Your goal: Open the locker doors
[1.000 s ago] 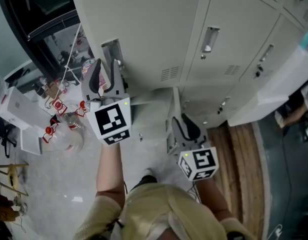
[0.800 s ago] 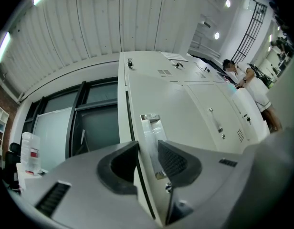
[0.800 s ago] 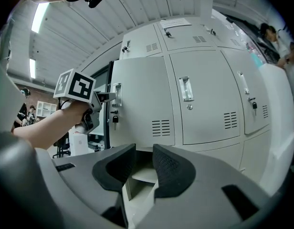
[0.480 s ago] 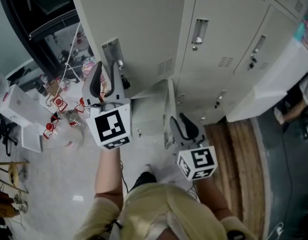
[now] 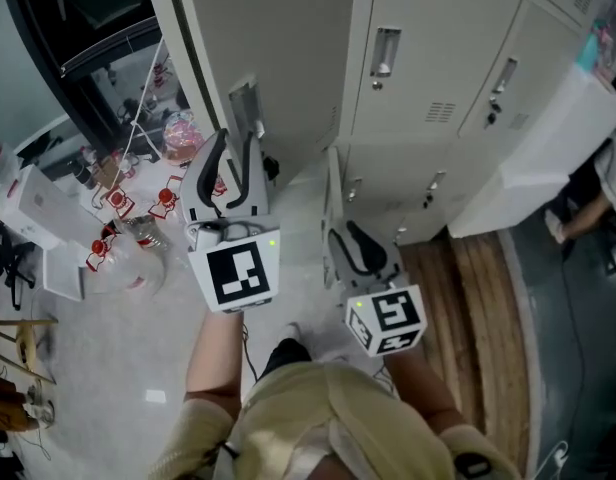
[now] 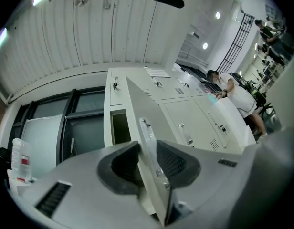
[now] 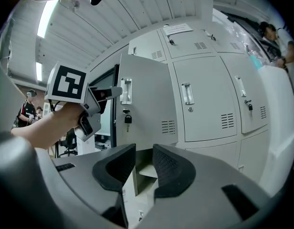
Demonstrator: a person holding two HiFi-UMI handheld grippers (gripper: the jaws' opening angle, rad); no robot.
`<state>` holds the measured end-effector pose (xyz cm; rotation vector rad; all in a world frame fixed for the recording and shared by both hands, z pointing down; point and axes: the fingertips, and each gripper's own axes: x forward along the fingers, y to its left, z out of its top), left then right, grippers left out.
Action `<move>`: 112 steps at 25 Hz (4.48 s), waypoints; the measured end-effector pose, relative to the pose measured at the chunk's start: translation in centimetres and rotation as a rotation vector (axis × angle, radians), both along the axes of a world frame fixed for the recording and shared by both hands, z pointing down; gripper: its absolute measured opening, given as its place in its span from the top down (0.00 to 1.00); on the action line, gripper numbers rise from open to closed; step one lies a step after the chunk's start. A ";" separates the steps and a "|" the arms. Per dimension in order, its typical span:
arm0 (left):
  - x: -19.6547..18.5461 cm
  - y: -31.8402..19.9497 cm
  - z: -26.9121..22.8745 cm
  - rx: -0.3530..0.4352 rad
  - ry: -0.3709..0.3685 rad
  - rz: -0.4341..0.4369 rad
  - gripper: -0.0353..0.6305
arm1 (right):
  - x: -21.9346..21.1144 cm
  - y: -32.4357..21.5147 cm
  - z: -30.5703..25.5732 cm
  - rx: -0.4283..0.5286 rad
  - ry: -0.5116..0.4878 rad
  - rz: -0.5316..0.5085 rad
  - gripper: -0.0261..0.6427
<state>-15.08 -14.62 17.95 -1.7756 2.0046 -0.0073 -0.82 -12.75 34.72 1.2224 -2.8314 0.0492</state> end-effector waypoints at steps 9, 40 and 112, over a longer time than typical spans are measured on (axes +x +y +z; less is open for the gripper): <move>5.8 2.3 0.2 0.003 -0.160 0.096 0.80 | 1.8 1.1 0.2 -0.002 -0.010 0.028 0.80; 16.7 3.8 2.5 -0.039 -0.142 0.466 0.80 | 10.1 2.4 1.7 -0.070 -0.044 0.261 0.80; -1.2 6.3 22.3 -0.574 0.383 0.271 0.80 | 6.6 -2.6 4.3 -0.143 -0.071 0.227 0.96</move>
